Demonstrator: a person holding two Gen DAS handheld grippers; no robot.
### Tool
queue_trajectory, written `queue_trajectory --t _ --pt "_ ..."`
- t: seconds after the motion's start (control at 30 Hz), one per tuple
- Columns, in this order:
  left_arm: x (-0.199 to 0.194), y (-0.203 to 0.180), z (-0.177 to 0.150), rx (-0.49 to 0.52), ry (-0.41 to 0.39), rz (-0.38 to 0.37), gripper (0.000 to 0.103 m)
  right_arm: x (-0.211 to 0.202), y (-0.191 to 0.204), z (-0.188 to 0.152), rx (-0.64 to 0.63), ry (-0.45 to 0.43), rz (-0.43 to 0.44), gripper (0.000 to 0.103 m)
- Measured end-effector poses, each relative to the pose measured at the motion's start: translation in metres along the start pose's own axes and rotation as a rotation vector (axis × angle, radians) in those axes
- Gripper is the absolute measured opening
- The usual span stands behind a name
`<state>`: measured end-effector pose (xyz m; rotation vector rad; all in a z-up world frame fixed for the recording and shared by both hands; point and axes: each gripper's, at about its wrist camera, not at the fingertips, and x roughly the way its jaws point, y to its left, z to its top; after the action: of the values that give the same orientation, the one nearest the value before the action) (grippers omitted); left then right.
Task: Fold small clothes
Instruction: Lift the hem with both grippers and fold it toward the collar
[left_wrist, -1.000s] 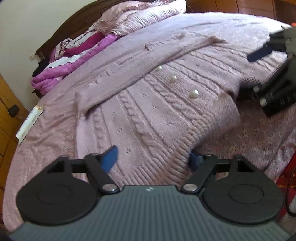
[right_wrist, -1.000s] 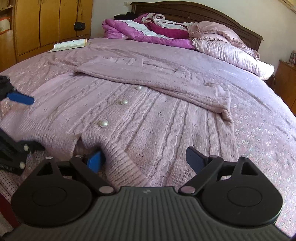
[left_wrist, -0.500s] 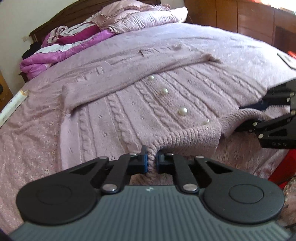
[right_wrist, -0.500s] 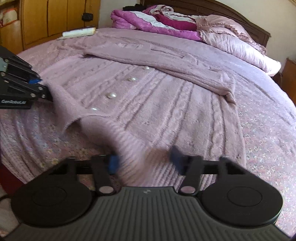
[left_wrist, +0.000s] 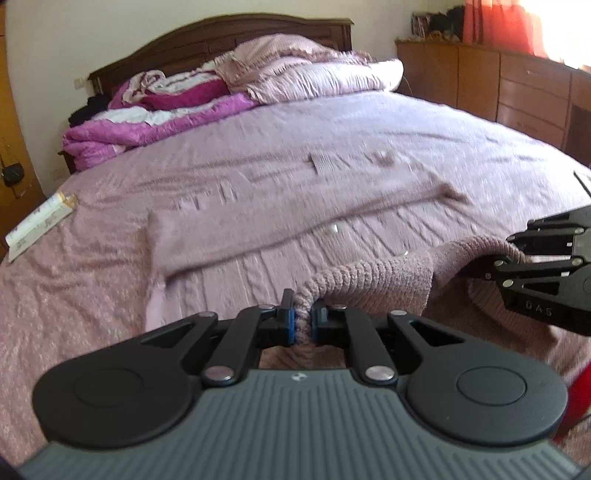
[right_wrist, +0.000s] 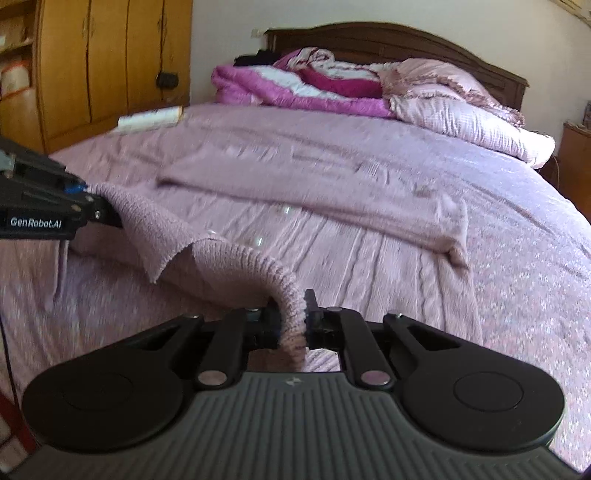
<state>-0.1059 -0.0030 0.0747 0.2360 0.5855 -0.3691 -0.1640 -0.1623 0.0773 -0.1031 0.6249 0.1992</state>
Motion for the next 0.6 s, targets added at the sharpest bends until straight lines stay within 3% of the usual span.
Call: queue_trajectory --t 0.6 --pt "0.040 0.024 0.089 -0.058 -0.200 0.091 0.010 0.040 -0.039 0.106 0.142 -0.227 -0.040 0.010"
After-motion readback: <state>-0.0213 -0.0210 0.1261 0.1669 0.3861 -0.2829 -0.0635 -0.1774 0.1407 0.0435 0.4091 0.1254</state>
